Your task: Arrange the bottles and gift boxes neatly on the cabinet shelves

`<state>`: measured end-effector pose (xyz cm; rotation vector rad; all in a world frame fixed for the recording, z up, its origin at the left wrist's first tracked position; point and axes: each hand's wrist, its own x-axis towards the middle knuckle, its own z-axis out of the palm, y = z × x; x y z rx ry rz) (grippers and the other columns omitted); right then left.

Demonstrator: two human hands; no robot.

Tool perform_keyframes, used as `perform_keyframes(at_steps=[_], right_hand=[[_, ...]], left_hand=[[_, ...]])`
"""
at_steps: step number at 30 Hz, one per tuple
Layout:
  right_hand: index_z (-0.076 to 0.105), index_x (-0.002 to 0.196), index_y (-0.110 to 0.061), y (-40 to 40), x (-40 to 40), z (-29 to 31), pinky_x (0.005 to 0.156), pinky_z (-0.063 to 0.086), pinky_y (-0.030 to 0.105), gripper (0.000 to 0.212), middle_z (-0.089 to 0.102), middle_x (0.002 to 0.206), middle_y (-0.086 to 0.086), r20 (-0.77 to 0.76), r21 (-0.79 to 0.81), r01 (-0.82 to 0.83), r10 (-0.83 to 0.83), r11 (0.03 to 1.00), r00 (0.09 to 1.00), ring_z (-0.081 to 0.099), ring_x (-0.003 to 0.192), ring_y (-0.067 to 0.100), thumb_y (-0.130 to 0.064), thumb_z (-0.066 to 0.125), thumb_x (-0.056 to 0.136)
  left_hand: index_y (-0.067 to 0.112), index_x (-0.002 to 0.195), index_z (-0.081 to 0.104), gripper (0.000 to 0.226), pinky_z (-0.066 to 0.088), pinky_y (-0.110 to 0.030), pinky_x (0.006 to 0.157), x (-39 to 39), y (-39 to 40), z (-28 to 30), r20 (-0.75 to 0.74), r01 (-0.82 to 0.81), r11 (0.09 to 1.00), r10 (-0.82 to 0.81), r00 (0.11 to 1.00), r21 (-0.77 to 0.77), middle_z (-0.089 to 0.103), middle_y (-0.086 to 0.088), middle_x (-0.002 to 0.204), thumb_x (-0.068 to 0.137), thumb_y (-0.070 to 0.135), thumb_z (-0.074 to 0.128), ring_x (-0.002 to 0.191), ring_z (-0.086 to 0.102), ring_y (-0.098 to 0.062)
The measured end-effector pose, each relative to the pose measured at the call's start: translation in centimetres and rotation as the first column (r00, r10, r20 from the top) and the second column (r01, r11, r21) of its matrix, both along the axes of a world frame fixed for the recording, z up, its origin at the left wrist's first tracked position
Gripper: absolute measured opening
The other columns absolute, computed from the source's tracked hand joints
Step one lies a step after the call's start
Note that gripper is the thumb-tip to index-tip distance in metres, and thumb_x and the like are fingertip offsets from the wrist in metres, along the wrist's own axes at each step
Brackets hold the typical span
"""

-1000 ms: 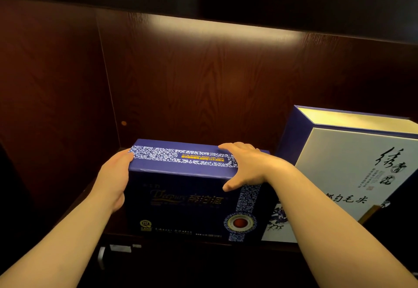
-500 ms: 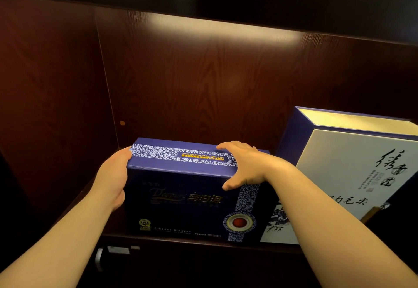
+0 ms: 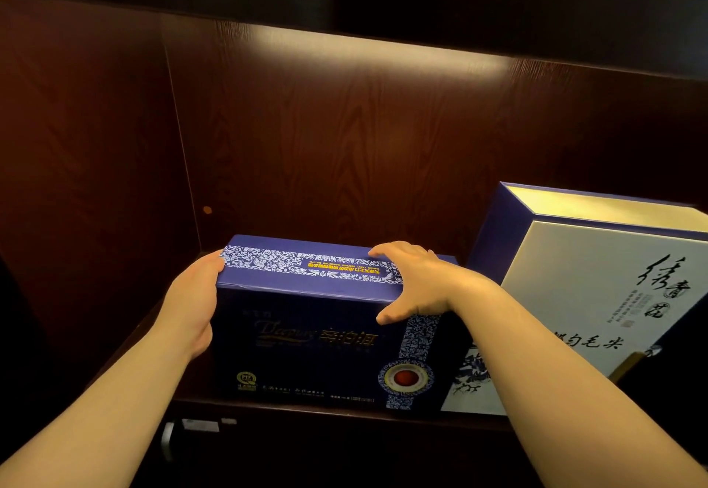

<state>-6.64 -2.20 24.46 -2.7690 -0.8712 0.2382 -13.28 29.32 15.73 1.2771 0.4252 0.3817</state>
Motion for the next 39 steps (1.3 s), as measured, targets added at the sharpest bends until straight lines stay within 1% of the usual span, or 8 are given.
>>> perform_keyframes(at_steps=[9,14,20,22,25,29,34,39], right_hand=[[0.024,0.15,-0.034,0.0,-0.4,-0.9,0.118,0.002,0.06,0.104,0.023,0.159,0.001,0.069,-0.022,0.004,-0.002,1.0,0.998,0.015,0.147,0.025,-0.061,0.079,0.066],[0.031,0.147,-0.032,-0.7,-1.5,-2.1,0.117,0.016,0.049,0.095,0.024,0.16,0.004,0.192,0.024,0.009,-0.014,1.0,0.981,0.018,0.145,0.024,-0.064,0.074,0.07],[0.028,0.151,-0.026,-1.5,-3.2,-3.8,0.117,0.021,0.044,0.088,0.025,0.161,0.005,0.393,-0.056,0.067,-0.04,0.996,0.919,0.021,0.145,0.026,-0.065,0.062,0.079],[0.027,0.151,-0.025,-1.7,-4.1,-4.7,0.116,0.022,0.045,0.083,0.027,0.16,0.005,0.481,-0.076,0.092,-0.044,0.993,0.876,0.023,0.144,0.028,-0.063,0.057,0.084],[0.021,0.152,-0.026,-1.9,-5.6,-6.0,0.117,0.017,0.051,0.079,0.024,0.161,0.004,0.533,-0.083,0.135,-0.07,0.987,0.843,0.019,0.146,0.028,-0.06,0.052,0.088],[0.005,0.156,-0.027,-2.4,-7.8,-7.6,0.117,-0.001,0.058,0.087,0.008,0.166,0.005,0.534,-0.102,0.198,-0.115,0.975,0.838,0.002,0.151,0.029,-0.058,0.052,0.09],[0.043,0.148,-0.016,-4.2,-10.5,-8.5,0.11,0.027,0.061,0.085,0.035,0.157,0.015,0.561,-0.055,0.181,-0.12,0.982,0.819,0.033,0.142,0.042,-0.044,0.076,0.075],[0.026,0.155,-0.024,-7.9,-12.4,-10.0,0.118,0.017,0.053,0.076,0.01,0.166,0.007,0.461,0.035,0.149,-0.148,0.988,0.875,0.005,0.151,0.032,-0.044,0.059,0.09]], left_hand=[[0.035,0.109,0.075,0.031,0.061,-0.041,0.064,-0.1,0.2,0.0,-0.017,0.038,0.997,-0.037,0.999,0.073,0.078,-0.005,0.102,0.09,0.048,0.054,0.085,0.076,-0.023],[0.032,0.135,0.056,0.036,0.051,-0.032,0.072,-0.7,-0.1,-1.0,0.092,-0.114,0.933,0.087,0.992,0.34,0.06,0.002,0.125,0.102,0.047,0.052,0.105,0.063,-0.014],[0.019,0.129,0.065,0.031,0.037,-0.024,0.092,-1.9,-1.5,-1.3,0.196,-0.214,0.648,0.101,0.975,0.731,0.052,-0.002,0.131,0.101,0.032,0.06,0.12,0.049,-0.019],[0.015,0.123,0.07,0.03,0.034,-0.034,0.101,-2.4,-2.1,-1.2,0.161,-0.194,0.555,0.109,0.981,0.809,0.047,-0.013,0.14,0.098,0.031,0.067,0.131,0.043,-0.032],[0.012,0.121,0.073,0.044,0.035,-0.064,0.103,-3.6,-3.0,-1.3,0.199,-0.221,0.241,0.112,0.974,0.945,0.046,-0.024,0.143,0.092,0.044,0.067,0.131,0.037,-0.051],[0.013,0.132,0.068,0.088,0.022,-0.078,0.105,-4.7,-4.3,-1.2,0.074,-0.071,-0.109,0.021,0.997,0.991,0.052,-0.028,0.141,0.092,0.077,0.025,0.132,0.041,-0.056],[0.016,0.142,0.06,0.095,0.029,-0.079,0.101,-5.6,-7.4,-1.4,-0.057,0.053,-0.166,-0.019,0.998,0.985,0.056,-0.027,0.142,0.092,0.079,0.009,0.133,0.046,-0.055],[0.016,0.144,0.058,0.095,0.034,-0.078,0.101,-7.3,-10.4,-1.4,-0.094,0.089,-0.158,-0.023,0.995,0.983,0.053,-0.027,0.146,0.093,0.076,0.007,0.134,0.044,-0.056]])
